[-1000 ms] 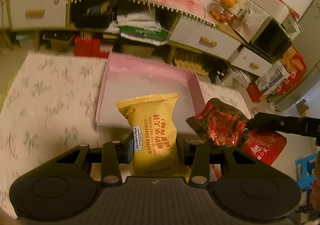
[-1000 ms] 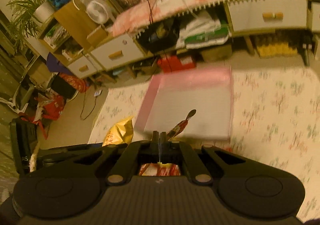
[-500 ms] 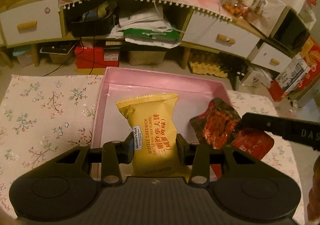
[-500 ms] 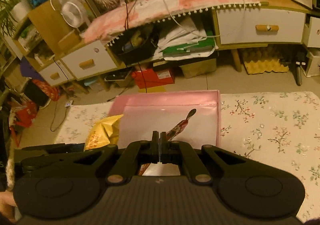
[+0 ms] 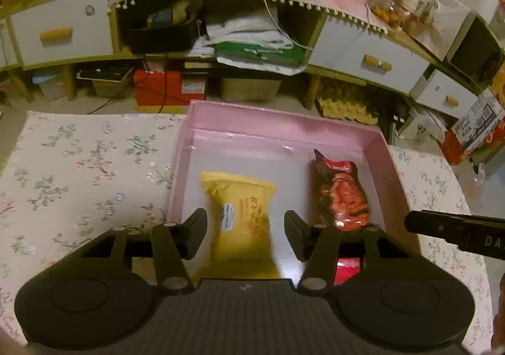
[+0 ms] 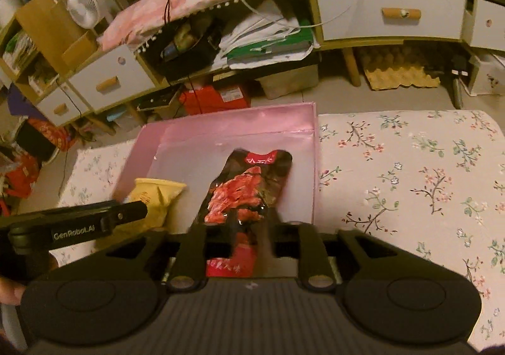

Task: Organize snacks
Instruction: 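Lower both held packs into the pink box and open both tools, then grasp a yellow pack with the left tool while the right tool grasps a clear packet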

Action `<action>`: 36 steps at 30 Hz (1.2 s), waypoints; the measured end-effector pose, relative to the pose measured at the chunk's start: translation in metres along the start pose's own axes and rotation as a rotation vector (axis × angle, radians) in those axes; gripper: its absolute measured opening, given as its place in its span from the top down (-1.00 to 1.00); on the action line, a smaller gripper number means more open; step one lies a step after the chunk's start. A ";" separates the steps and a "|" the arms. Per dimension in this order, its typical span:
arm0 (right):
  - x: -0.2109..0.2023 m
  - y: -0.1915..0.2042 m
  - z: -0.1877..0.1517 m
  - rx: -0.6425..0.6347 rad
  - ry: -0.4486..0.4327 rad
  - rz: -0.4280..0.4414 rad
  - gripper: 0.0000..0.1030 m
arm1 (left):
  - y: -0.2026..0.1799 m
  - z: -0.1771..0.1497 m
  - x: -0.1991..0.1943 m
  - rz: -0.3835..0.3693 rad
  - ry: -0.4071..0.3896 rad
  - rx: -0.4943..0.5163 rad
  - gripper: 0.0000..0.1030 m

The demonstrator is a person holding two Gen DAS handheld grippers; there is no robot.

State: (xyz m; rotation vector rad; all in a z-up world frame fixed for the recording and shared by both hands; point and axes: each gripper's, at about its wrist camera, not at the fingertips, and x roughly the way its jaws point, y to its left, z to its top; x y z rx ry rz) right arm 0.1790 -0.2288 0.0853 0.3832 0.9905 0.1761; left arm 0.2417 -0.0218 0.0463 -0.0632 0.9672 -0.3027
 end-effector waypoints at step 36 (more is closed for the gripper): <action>-0.101 0.042 -0.128 -0.291 0.125 -0.001 -0.39 | -0.009 -0.147 -0.109 0.138 0.144 0.063 -0.53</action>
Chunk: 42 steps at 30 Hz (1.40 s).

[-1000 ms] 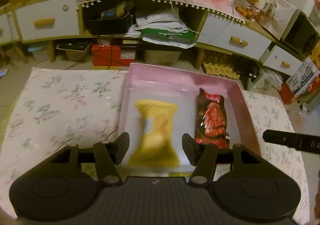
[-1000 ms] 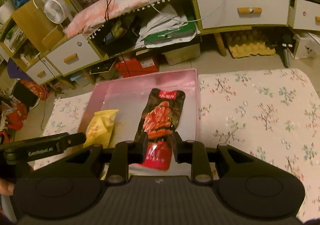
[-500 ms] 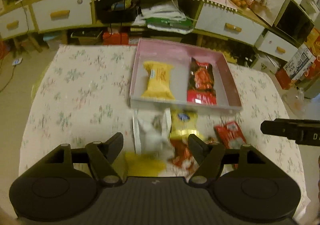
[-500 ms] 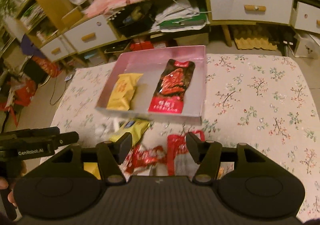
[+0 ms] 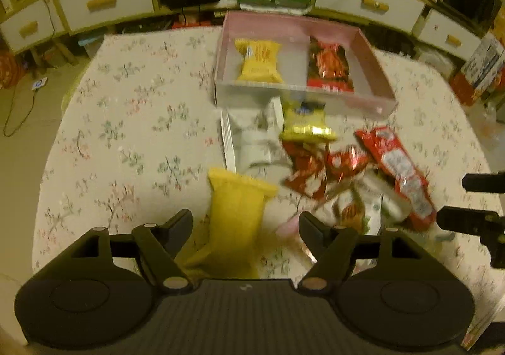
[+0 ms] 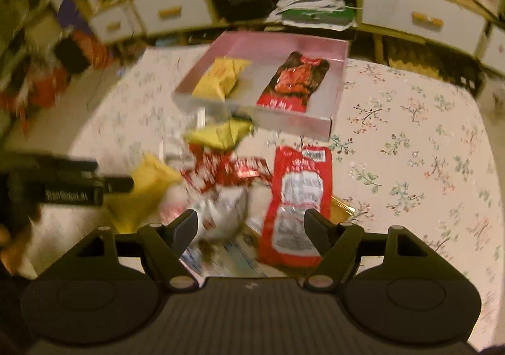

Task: Organize snacks
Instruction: 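Grasp a yellow pack with the left tool while the right tool grasps a clear packet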

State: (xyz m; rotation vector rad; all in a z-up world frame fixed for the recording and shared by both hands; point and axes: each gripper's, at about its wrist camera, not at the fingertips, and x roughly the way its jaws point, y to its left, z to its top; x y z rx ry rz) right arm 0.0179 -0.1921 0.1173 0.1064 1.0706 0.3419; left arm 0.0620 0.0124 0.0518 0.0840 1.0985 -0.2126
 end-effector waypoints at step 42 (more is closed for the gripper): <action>0.019 0.009 -0.027 -0.114 0.188 0.093 0.70 | 0.003 -0.008 0.023 -0.103 0.141 0.011 0.22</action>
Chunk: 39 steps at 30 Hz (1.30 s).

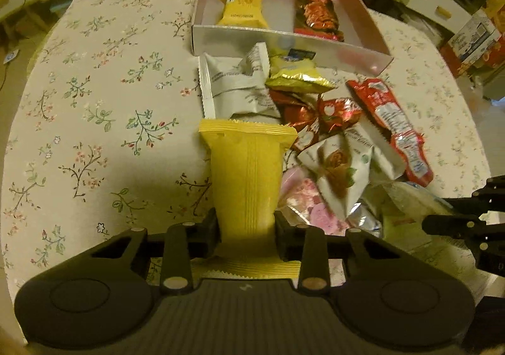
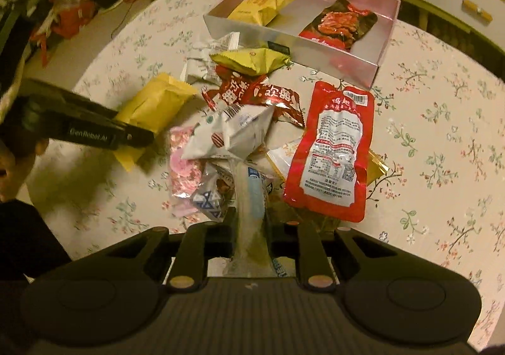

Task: Organize snacks
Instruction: 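Grasp a yellow pack with the left tool while the right tool grasps a clear packet, then place both held packets into the pink box beside the others and release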

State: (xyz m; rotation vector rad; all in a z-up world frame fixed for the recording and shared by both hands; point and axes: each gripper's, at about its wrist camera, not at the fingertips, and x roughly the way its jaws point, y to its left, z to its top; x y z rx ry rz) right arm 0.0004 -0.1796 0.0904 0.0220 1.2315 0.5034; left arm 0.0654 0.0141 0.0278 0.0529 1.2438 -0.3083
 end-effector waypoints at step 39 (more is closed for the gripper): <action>-0.009 -0.078 0.121 0.323 -0.196 0.039 0.70 | -0.035 0.137 0.010 -0.061 -0.228 0.031 0.23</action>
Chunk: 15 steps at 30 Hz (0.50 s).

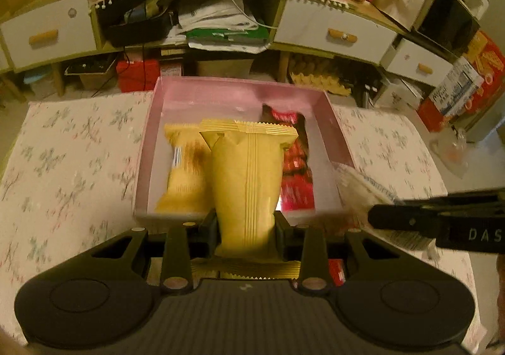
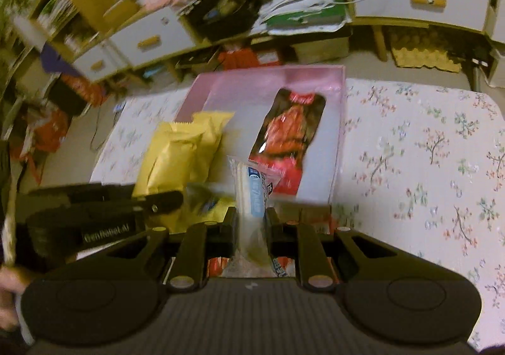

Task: Organize snacks
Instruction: 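Place both held packets into the pink box beside the others and release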

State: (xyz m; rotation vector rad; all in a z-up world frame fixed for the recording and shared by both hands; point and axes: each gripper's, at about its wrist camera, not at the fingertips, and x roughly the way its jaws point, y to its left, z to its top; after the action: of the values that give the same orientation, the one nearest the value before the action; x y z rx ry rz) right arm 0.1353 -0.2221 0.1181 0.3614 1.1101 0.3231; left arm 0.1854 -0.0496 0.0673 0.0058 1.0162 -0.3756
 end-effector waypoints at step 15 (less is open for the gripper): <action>0.064 -0.022 0.027 0.136 -0.067 -0.132 0.70 | 0.003 0.025 0.061 -0.014 0.001 -0.014 0.23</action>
State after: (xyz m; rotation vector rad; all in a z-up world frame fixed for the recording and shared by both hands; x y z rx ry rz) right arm 0.1875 -0.2178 0.0679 0.4137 1.0872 0.1182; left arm 0.2353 -0.0701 0.0291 -0.0136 1.0199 -0.3809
